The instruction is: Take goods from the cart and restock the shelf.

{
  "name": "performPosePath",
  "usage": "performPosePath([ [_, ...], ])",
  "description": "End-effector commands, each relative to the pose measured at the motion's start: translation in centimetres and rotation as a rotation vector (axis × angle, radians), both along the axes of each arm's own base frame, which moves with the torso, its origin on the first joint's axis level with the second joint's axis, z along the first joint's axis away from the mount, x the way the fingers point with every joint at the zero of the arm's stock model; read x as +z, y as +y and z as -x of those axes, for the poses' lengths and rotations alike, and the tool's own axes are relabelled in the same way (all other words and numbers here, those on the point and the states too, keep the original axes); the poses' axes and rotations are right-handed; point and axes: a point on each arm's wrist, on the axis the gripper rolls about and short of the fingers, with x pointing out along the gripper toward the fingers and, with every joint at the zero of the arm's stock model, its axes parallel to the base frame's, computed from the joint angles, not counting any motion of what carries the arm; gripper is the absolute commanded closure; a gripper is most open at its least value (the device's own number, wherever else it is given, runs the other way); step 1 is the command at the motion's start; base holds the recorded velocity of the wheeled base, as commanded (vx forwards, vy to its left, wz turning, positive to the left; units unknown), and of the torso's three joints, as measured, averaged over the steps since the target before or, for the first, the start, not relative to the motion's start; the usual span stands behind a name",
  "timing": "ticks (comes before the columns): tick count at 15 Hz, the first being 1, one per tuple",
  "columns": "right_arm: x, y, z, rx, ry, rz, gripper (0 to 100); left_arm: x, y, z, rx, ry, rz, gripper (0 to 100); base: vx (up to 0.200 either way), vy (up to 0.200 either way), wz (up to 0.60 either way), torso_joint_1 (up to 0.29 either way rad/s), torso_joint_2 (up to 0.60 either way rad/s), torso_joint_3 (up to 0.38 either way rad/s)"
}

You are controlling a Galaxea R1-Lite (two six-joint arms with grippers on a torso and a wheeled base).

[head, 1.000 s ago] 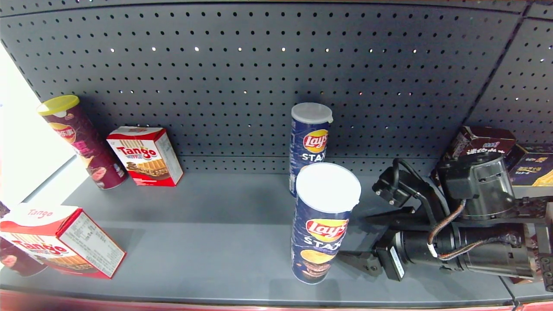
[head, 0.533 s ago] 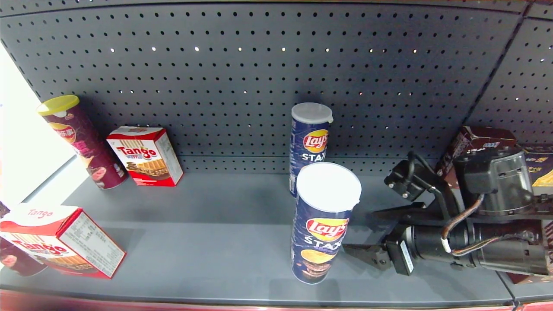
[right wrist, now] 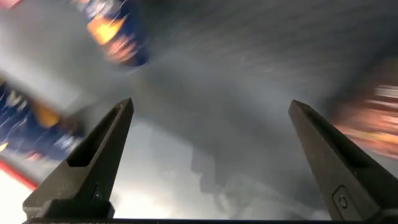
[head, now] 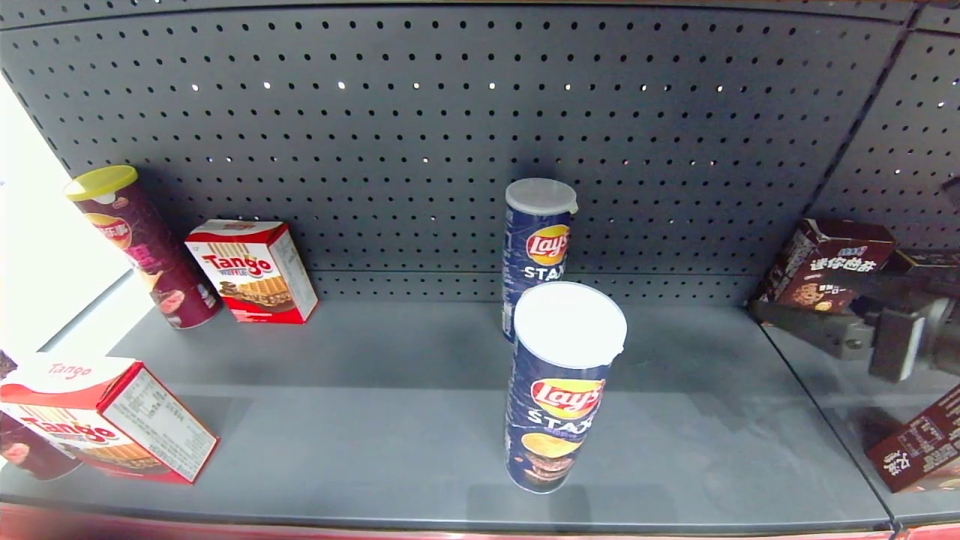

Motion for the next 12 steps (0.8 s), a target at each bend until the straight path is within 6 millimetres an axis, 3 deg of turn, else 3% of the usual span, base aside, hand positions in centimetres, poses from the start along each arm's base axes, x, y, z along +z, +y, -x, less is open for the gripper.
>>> performPosePath([
  [1, 1.4, -3.4, 5.0, -0.156, -0.157, -0.031, 0, 0.0, 0.0, 0.0, -0.001, 0.003, 0.0, 0, 0.0, 0.0, 0.0, 0.0, 0.0, 0.0],
  [2, 1.1, -3.8, 6.0, -0.182, -0.172, -0.034, 0, 0.0, 0.0, 0.0, -0.001, 0.003, 0.0, 0, 0.0, 0.0, 0.0, 0.0, 0.0, 0.0],
  [5, -3.5, -5.1, 11.5, -0.318, -0.213, -0.027, 0, 0.0, 0.0, 0.0, -0.001, 0.003, 0.0, 0, 0.0, 0.0, 0.0, 0.0, 0.0, 0.0],
  [12, -13.0, -4.9, 19.1, -0.397, -0.233, -0.021, 0, 0.0, 0.0, 0.0, 0.001, 0.001, 0.0, 0, 0.0, 0.0, 0.0, 0.0, 0.0, 0.0],
])
